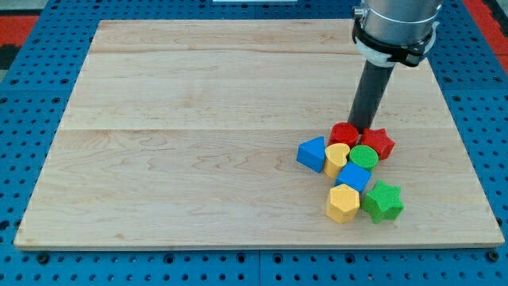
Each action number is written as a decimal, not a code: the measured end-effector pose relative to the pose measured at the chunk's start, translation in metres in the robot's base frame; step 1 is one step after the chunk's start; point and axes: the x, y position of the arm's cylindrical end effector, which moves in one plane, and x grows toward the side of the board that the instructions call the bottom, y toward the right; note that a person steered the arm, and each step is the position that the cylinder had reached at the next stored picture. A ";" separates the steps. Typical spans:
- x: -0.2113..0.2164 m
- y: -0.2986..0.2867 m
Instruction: Slide the yellow hexagon along with green star towards the bottom center
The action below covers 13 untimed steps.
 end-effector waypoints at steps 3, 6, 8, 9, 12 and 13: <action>0.029 0.076; 0.039 0.063; 0.118 0.093; 0.129 0.050; 0.140 0.012; 0.140 -0.038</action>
